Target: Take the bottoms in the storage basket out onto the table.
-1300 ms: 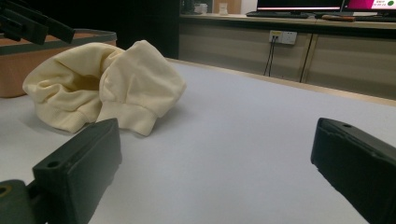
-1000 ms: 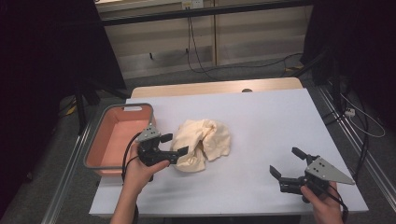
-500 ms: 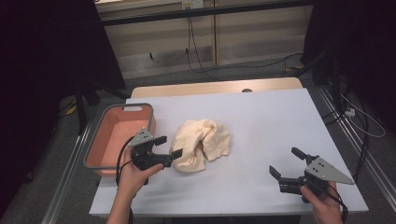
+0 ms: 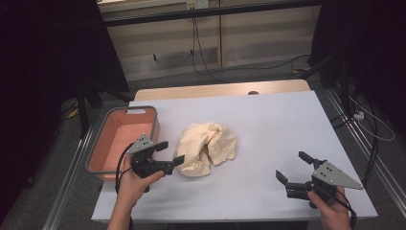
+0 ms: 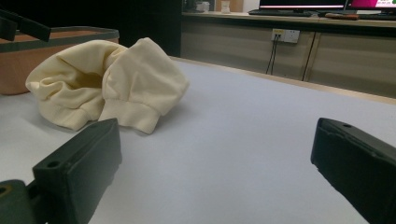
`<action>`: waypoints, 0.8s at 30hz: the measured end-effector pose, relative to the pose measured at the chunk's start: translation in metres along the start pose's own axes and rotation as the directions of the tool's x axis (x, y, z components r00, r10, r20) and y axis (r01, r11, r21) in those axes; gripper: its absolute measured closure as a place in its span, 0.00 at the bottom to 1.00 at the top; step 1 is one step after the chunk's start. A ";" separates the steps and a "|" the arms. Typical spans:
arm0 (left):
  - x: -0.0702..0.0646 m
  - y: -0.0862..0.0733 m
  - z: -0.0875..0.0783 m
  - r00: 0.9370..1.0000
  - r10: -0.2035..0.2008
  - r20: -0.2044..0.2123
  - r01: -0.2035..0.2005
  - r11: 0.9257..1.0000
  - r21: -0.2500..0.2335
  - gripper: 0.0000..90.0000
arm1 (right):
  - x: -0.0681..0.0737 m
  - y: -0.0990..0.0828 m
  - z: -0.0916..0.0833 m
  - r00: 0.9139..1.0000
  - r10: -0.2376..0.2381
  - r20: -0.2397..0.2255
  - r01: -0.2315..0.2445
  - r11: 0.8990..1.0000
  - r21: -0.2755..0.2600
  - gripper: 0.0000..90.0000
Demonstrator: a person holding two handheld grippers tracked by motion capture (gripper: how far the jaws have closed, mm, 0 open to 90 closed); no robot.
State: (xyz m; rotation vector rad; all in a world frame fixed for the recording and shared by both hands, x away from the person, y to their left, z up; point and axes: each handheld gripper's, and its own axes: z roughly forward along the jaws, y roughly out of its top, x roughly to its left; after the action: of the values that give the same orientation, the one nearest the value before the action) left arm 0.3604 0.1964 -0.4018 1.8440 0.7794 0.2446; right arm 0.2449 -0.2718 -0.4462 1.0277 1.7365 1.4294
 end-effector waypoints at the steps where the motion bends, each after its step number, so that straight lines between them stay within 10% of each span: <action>1: 0.000 -0.001 -0.001 1.000 -0.001 -0.003 0.001 1.000 -0.006 0.13 | 0.000 0.000 0.000 1.000 0.000 -0.001 0.000 1.000 0.000 0.01; 24: 0.007 -0.013 -0.022 1.000 -0.023 -0.021 0.022 0.998 -0.064 0.11 | 0.001 0.000 0.001 1.000 -0.006 -0.003 0.006 1.000 0.005 0.01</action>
State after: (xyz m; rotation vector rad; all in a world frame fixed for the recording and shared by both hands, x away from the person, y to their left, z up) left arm 0.3497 0.2204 -0.4056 1.7742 0.7980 0.2729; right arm 0.2456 -0.2708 -0.4468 1.0227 1.7450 1.4245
